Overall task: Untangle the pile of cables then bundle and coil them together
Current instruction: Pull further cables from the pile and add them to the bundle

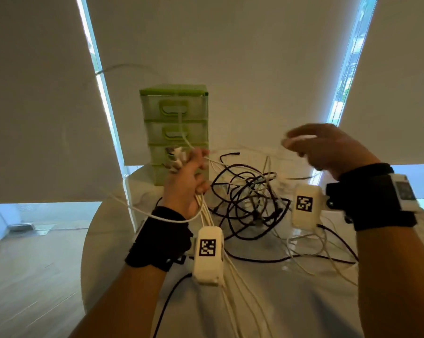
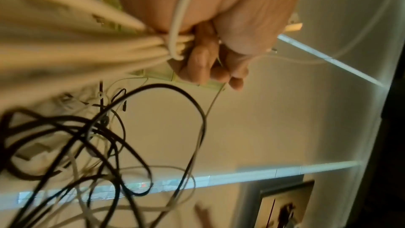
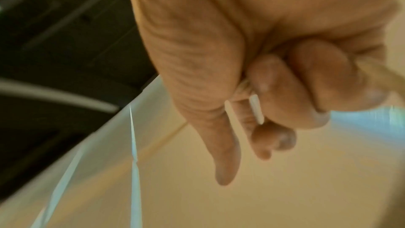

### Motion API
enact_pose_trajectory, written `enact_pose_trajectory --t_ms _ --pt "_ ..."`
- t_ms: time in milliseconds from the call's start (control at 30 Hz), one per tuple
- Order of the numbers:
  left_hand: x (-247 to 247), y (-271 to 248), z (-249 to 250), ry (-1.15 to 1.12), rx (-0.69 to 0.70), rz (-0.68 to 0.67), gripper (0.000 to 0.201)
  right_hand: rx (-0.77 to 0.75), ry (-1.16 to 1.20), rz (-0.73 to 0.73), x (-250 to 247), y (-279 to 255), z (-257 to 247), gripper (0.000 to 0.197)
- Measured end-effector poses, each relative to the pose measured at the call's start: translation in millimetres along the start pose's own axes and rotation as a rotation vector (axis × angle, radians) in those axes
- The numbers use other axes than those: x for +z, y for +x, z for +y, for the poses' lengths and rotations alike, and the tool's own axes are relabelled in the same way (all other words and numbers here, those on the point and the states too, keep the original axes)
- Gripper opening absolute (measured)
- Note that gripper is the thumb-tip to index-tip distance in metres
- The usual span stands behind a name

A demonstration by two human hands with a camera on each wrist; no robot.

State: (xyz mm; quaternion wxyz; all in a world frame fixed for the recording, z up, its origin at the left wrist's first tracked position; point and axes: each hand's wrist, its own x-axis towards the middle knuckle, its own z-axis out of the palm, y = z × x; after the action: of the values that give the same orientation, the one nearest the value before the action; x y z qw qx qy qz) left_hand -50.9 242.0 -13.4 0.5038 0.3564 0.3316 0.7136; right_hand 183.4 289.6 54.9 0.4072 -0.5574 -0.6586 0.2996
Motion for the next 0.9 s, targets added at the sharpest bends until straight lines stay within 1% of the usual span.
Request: enact_pose_trajectory --t_ms 33,67,100,167,233,367,400,467,500,533,567,633,667,733,800,833,900 --pt "-4 3 3 -0.040 0.010 0.057 0.024 0.087 -0.127 0.126 -10 4 9 0.046" --pt "-8 6 5 -0.071 0.018 0.106 0.024 0.155 -0.266 0.187 -17 5 17 0.059" --pt "-10 7 6 -0.086 0.027 0.135 0.023 0.192 -0.387 0.181 -21 6 22 0.072" --pt "-9 8 7 -0.070 0.049 0.158 0.021 0.175 -0.538 0.100 -22 3 21 0.093" --pt "-6 6 7 -0.035 0.070 0.166 0.019 0.059 -0.557 -0.055 -20 -3 8 0.101" --pt "2 1 10 0.053 0.112 0.130 0.019 -0.196 -0.324 -0.443 -9 -23 -27 0.091" --pt "4 0 10 0.073 0.122 0.119 0.019 -0.253 -0.273 -0.535 -6 -29 -33 0.091" --pt "8 -3 10 0.094 0.142 0.104 0.019 -0.351 -0.138 -0.703 -1 -36 -40 0.098" --pt "9 -4 10 0.101 0.148 0.100 0.020 -0.372 -0.075 -0.737 1 -37 -42 0.100" --pt "9 -4 10 0.107 0.149 0.096 0.020 -0.366 -0.058 -0.707 5 -36 -41 0.096" --pt "9 -4 10 0.110 0.151 0.087 0.021 -0.345 -0.102 -0.610 10 -33 -40 0.088" --pt "11 -4 9 0.092 0.158 0.037 0.022 -0.317 -0.298 -0.389 25 -25 -34 0.066" --pt "14 -3 9 0.080 0.160 0.001 0.023 -0.312 -0.386 -0.331 34 -22 -31 0.053" --pt "20 1 8 0.069 0.162 -0.053 0.023 -0.298 -0.469 -0.281 47 -18 -25 0.030" --pt "27 6 8 0.060 0.165 -0.066 0.024 -0.267 -0.443 -0.250 48 -14 -19 0.020" --pt "29 9 8 0.039 0.167 -0.051 0.023 -0.250 -0.425 -0.240 42 -11 -16 0.018" --pt "26 15 11 -0.055 0.172 0.026 0.022 -0.193 -0.439 -0.180 23 -5 -8 0.014"
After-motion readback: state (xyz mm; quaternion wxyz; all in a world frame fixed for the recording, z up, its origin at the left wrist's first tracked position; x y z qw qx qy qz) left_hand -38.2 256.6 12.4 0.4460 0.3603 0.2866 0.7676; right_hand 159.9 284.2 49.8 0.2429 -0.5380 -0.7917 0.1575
